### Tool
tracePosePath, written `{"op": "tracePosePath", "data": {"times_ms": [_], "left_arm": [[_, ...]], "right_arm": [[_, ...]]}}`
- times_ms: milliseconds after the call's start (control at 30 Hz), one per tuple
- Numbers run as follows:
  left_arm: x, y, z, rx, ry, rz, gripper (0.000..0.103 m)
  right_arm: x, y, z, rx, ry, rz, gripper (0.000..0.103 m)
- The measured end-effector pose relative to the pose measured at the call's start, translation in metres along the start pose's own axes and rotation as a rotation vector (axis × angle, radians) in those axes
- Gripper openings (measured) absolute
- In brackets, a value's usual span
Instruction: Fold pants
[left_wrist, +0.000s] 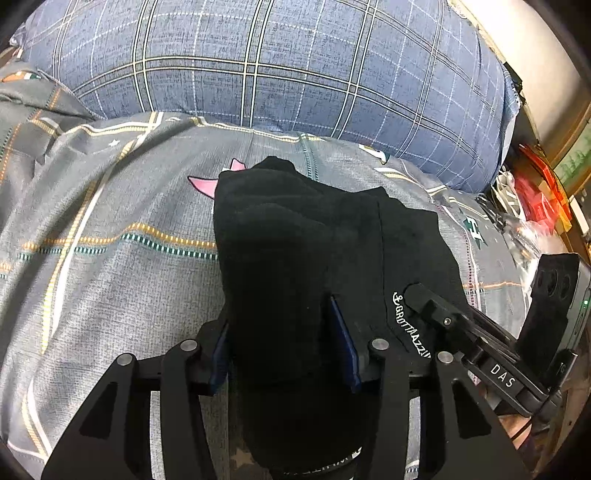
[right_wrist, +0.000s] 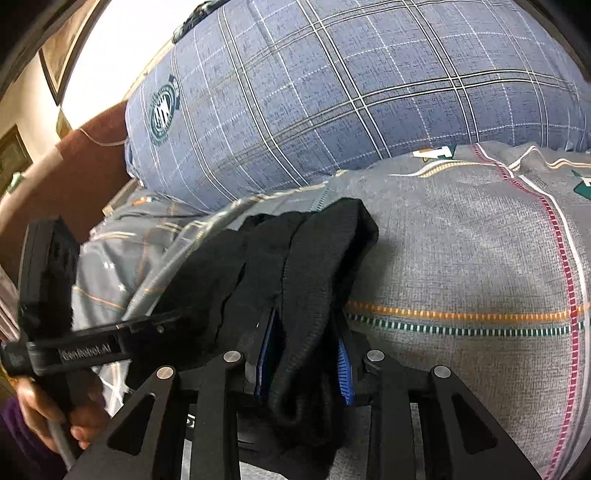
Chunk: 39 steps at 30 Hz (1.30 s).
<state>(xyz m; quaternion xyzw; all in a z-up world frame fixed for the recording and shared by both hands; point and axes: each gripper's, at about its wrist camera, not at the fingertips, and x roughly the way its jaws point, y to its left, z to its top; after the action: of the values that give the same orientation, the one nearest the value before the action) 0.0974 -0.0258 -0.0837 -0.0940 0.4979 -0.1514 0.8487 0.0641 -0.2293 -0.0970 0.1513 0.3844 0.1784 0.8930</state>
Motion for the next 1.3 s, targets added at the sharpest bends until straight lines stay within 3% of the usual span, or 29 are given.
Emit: {"op": "tracePosePath", "data": {"times_ms": [100, 267, 400, 500, 867, 1133, 1300], "left_arm": [[0.004, 0.002, 0.003, -0.011, 0.018, 0.002, 0.053], [0.004, -0.001, -0.002, 0.006, -0.008, 0.004, 0.055], [0.001, -0.002, -0.002, 0.008, -0.023, 0.003, 0.052], [-0.004, -0.005, -0.002, 0.021, -0.04, 0.008, 0.048], [-0.024, -0.016, 0.001, 0.062, -0.073, 0.032, 0.047], [-0.023, -0.011, -0.011, 0.05, -0.061, 0.045, 0.047], [-0.012, -0.006, -0.015, 0.043, -0.05, 0.064, 0.047]], "right_arm": [[0.003, -0.001, -0.001, 0.005, 0.018, -0.016, 0.041], [0.008, 0.002, -0.001, -0.007, 0.023, -0.022, 0.041], [0.003, 0.014, -0.003, -0.094, -0.017, -0.066, 0.031], [-0.002, 0.021, -0.003, -0.134, -0.047, -0.075, 0.029], [-0.016, 0.03, 0.002, -0.157, -0.098, -0.069, 0.029], [-0.021, 0.037, -0.003, -0.163, -0.08, -0.058, 0.029], [-0.013, 0.039, -0.008, -0.182, -0.059, -0.105, 0.029]]}}
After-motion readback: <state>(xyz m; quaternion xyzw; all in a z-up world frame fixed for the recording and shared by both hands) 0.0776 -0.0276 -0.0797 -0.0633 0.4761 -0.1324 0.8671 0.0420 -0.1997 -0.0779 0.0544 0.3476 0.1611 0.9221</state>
